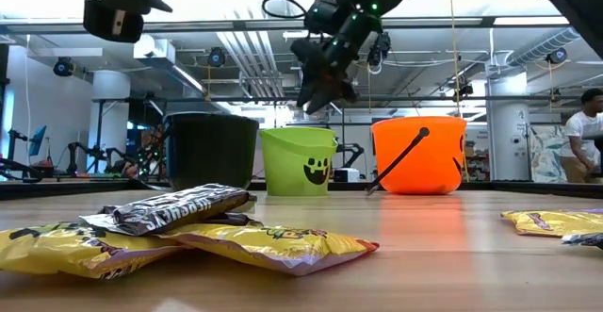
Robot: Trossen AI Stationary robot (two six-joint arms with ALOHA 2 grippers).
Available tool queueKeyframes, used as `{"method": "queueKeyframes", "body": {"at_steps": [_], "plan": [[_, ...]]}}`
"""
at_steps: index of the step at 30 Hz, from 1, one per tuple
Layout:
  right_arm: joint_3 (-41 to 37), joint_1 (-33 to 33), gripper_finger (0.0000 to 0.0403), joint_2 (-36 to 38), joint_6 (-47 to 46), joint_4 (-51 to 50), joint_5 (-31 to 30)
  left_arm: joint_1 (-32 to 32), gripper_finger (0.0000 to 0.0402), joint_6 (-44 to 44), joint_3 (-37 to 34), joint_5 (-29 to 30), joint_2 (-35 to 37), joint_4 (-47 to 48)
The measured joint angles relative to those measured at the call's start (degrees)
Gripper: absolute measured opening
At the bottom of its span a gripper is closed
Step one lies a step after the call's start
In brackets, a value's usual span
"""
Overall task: Sort candy by brand, put in halloween buckets
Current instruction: Put the yellow candy into the black bucket
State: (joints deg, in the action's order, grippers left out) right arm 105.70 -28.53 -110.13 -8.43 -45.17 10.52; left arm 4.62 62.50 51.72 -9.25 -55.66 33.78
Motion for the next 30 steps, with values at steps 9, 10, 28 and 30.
{"method": "queueKeyframes", "body": {"at_steps": [9,10,28,30], "plan": [[7.2,2.2,0.018,5.2,7.4,-23.7,6.7,0.0,0.0115,-10.3,0.0,7.8,-1.4,0.0],[6.6,3.0,0.018,6.6,7.9,-25.7,8.9,0.0,0.0115,-11.7,0.0,8.8,-1.7,-0.2],[-43.6,39.8,0.018,34.0,-15.2,0.5,0.0,-0.1,0.0116,-21.8,0.0,13.1,-9.8,-11.9],[-47.0,43.8,0.018,33.8,-20.6,5.4,-0.2,-0.1,0.0116,-21.8,0.0,13.2,-10.7,-12.2]]}}
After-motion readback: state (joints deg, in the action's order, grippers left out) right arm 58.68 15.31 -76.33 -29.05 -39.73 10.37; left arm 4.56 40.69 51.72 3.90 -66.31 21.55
